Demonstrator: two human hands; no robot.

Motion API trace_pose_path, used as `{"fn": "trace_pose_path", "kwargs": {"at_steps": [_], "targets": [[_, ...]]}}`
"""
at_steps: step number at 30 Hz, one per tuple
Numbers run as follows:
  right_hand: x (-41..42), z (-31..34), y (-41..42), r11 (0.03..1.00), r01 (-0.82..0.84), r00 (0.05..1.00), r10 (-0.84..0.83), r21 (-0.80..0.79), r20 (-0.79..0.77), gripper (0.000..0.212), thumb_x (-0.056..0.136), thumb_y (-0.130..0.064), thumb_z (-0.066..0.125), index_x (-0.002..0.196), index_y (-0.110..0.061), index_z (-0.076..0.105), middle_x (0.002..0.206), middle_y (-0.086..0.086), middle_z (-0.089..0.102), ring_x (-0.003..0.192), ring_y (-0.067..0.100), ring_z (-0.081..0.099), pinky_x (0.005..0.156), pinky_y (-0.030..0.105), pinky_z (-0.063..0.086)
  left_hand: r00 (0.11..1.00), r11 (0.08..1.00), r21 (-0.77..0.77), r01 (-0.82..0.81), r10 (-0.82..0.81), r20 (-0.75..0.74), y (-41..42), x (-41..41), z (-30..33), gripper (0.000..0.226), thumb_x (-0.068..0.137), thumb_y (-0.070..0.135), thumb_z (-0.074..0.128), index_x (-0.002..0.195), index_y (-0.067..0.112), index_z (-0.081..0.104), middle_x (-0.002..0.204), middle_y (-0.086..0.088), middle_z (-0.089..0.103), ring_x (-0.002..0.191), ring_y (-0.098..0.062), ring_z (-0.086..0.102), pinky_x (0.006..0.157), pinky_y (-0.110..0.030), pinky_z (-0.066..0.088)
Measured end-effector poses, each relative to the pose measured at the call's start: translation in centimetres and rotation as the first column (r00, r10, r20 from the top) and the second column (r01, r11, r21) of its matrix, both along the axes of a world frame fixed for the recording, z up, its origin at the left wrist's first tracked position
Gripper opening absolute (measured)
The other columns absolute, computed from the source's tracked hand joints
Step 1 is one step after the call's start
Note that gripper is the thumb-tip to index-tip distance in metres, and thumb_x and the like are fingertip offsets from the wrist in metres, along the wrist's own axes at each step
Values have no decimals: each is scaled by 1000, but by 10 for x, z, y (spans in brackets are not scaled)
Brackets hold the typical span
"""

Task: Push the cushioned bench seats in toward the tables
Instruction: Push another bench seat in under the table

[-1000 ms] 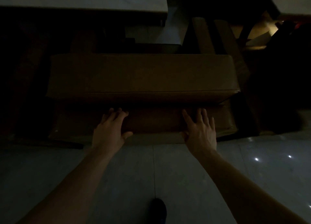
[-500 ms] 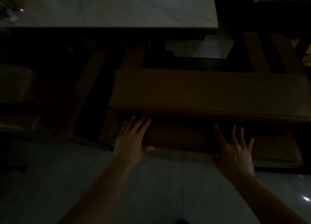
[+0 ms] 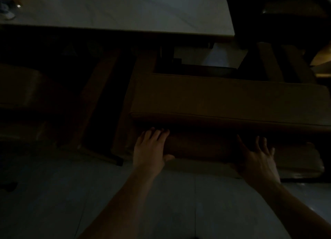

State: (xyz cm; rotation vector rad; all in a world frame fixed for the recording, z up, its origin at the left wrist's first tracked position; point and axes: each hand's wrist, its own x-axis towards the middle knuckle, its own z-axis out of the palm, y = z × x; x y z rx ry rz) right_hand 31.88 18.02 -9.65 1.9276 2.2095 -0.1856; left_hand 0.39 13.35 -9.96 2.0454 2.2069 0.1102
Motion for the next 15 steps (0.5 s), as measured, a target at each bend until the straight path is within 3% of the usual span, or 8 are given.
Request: {"fn": "trace_pose_path", "kwargs": {"at_steps": [3, 9, 15], "targets": [[-9, 0, -10, 999, 7, 1000, -6, -48, 15, 98, 84, -71, 52, 155, -37, -6, 160, 28, 4, 147, 48, -1, 117, 63, 10, 1000, 1000, -8, 2, -2, -5, -8, -10, 1, 82, 79, 68, 59, 149, 36, 28, 146, 9, 41, 138, -22, 28, 107, -41, 30], [-26, -5, -37, 1000, -12, 998, 11, -7, -55, 100, 80, -70, 59, 156, -34, 7, 157, 33, 14, 146, 52, 6, 115, 68, 15, 1000, 999, -34, -3, 2, -22, -33, -30, 3, 82, 79, 70, 57, 149, 37, 28, 146, 9, 41, 139, -23, 28, 106, -43, 32], [-35, -3, -48, 999, -8, 999, 6, -37, -38, 99, 81, -74, 50, 155, -37, -5, 160, 29, 6, 147, 48, 0, 117, 64, 11, 1000, 1000, -13, 8, -7, 14, -44, -42, 3, 83, 76, 67, 62, 147, 36, 33, 145, 8, 45, 139, -25, 32, 106, -44, 34]]}}
